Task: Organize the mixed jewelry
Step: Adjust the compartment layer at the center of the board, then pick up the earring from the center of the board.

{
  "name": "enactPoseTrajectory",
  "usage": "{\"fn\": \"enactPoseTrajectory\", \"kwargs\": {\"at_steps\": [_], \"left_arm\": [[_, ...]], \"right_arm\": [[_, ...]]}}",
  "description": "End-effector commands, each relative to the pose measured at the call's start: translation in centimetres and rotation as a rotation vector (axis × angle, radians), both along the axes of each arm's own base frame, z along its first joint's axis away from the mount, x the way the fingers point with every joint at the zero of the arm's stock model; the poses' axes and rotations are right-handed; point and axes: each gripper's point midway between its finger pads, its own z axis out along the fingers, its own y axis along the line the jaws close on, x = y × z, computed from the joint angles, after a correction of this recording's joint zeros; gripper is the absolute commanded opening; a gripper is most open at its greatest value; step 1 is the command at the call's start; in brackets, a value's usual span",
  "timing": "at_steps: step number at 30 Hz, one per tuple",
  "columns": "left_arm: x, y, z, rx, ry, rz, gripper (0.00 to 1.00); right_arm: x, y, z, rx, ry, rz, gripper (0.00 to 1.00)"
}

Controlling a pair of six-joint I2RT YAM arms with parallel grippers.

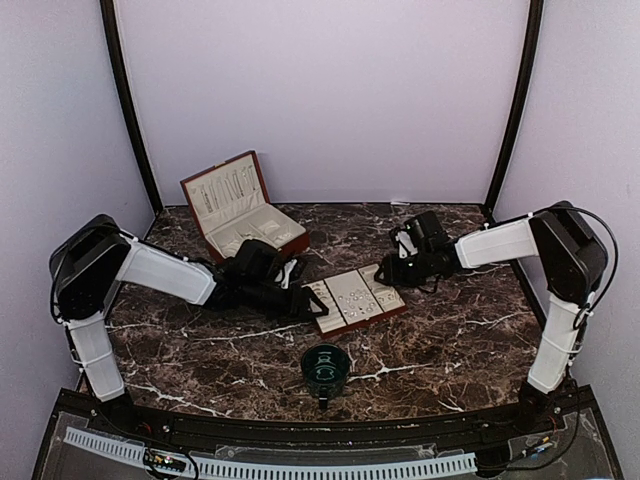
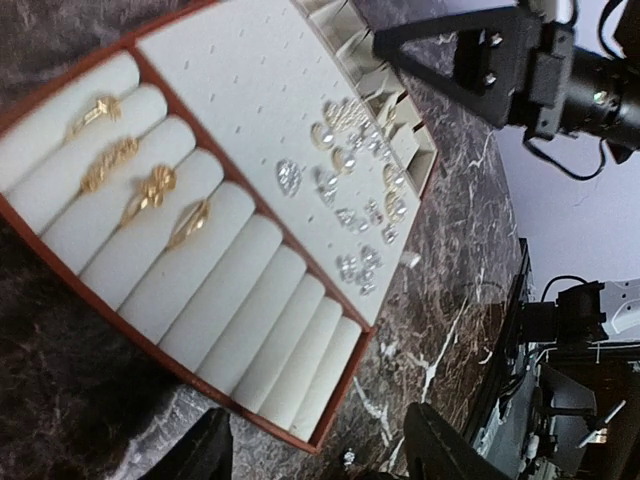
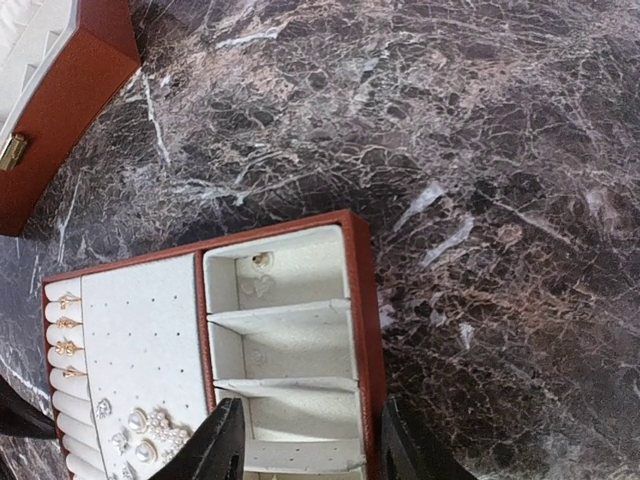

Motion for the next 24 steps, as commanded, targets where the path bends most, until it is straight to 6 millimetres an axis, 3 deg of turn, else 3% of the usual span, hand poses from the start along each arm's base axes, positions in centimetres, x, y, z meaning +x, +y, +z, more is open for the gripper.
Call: {"fn": "enactPoseTrajectory", "kwargs": {"at_steps": [1, 5, 7, 11, 15, 21, 24], "left_arm": [[1.9, 2.3, 4.5, 0.044, -0.186, 0.080, 0.62], [2.7, 5.0, 6.1, 0.089, -0.232, 0.165, 0.64], [2.9, 6.3, 6.3, 0.117, -0.224, 0.201, 0.67], [3.3, 9.4, 5.8, 0.156, -0.162, 0.281, 0.67], [2.9, 11.7, 5.7, 0.163, -0.149, 0.330, 0.68], [2.6, 14.9, 4.8, 0.220, -0.110, 0.382, 0.69], [2.8, 16.3, 5.0, 0.249, -0.125, 0.394, 0.70]], "right_arm": [[0.3, -0.4, 1.9, 0.019, -0.056, 0.017, 0.49], [0.2, -1.2, 3.1, 0.000, -0.092, 0.010, 0.55], [0.1, -1.5, 3.6, -0.008, -0.103, 0.008, 0.62], [-1.5, -1.6, 4.8, -0.001, -0.105, 0.053, 0.64], [-5.3, -0.9, 6.2, 0.015, -0.101, 0.153, 0.65], [-13.4, 3.0, 9.0, 0.034, -0.128, 0.379, 0.66], [-15.1, 3.5, 9.3, 0.058, -0.114, 0.364, 0.66]]}}
